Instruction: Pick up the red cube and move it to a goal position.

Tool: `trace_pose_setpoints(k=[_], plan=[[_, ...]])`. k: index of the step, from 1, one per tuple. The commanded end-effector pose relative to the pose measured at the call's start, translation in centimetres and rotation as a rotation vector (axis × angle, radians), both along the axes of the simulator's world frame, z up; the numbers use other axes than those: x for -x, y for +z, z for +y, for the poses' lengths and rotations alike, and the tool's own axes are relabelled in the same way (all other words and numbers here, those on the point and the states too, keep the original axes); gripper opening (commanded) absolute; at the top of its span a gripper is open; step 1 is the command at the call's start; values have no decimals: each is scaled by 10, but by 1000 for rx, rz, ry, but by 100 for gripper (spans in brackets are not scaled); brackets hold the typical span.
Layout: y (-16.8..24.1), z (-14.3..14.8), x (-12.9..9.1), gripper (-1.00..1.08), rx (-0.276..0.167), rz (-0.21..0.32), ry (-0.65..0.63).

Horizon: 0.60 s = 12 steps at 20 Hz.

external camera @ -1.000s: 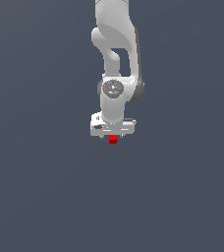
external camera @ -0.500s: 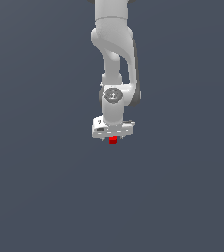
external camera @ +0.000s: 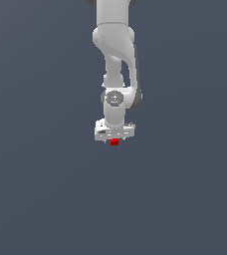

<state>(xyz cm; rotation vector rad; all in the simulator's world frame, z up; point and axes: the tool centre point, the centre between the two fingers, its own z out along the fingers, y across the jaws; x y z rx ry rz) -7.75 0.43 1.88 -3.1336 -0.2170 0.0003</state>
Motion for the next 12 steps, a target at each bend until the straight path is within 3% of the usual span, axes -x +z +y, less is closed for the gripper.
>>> trace_pose_setpoints(k=[1, 2, 3, 12], plan=[[1, 0, -1, 100, 0, -1, 0], [1, 0, -1, 100, 1, 0, -1], [1, 0, -1, -100, 1, 0, -1], [1, 0, -1, -100, 1, 0, -1]])
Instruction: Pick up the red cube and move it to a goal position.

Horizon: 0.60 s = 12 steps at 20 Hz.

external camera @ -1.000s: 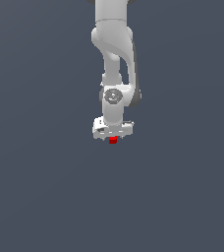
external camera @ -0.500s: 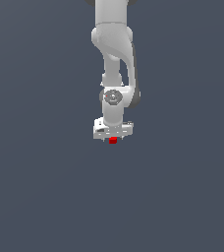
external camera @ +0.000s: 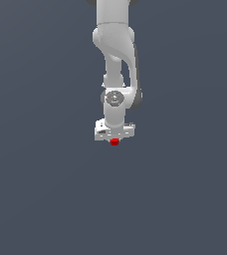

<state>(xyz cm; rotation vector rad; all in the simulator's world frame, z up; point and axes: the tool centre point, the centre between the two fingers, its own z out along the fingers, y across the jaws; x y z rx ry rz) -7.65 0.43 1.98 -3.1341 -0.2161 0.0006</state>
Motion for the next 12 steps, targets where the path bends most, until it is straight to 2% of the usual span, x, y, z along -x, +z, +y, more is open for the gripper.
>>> trace_pose_setpoints(k=[1, 6, 12], plan=[[0, 0, 0, -100, 0, 0, 0], [4, 2, -5, -100, 0, 0, 0], [19, 8, -24, -100, 0, 0, 0]])
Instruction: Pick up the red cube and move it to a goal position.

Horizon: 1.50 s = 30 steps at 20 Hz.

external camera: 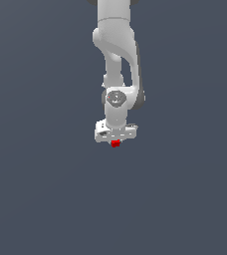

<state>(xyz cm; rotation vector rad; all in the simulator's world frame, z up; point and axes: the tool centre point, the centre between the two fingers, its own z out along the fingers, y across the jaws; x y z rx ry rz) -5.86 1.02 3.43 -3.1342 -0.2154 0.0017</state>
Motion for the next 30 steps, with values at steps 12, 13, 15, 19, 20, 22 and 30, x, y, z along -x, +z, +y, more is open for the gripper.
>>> trace_pose_setpoints(k=[12, 13, 15, 19, 20, 22, 30], plan=[[58, 24, -74, -100, 0, -1, 0], [62, 26, -80, -100, 0, -1, 0], [70, 29, -90, -100, 0, -1, 0], [81, 34, -106, -100, 0, -1, 0], [83, 35, -109, -100, 0, -1, 0], [86, 36, -114, -100, 0, -1, 0], [93, 39, -124, -100, 0, -1, 0]])
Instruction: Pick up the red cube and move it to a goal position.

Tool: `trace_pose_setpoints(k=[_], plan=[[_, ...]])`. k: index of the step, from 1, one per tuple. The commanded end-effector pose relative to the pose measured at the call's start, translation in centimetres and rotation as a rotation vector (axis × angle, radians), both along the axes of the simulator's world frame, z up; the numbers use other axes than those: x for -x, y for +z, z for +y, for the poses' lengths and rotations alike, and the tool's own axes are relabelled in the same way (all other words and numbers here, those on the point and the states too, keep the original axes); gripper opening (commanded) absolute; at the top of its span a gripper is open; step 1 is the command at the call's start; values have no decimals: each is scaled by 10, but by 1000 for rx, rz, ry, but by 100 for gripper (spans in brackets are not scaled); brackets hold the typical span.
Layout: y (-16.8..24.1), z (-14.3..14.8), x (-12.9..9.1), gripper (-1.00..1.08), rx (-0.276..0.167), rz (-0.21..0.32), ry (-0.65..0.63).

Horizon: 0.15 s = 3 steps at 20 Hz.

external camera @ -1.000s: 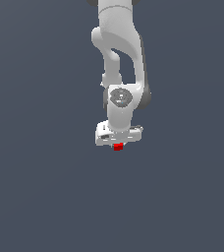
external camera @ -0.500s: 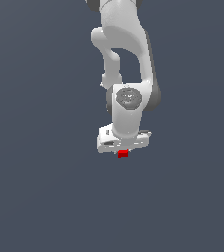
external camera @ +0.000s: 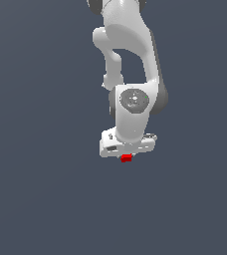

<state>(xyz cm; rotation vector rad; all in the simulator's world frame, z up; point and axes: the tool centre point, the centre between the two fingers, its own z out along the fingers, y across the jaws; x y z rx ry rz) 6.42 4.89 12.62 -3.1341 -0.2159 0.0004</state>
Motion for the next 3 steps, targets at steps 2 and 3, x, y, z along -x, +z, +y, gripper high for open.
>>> trace_pose_setpoints(k=[2, 3], plan=[[1, 0, -1, -100, 0, 0, 0], [0, 0, -1, -100, 0, 0, 0]])
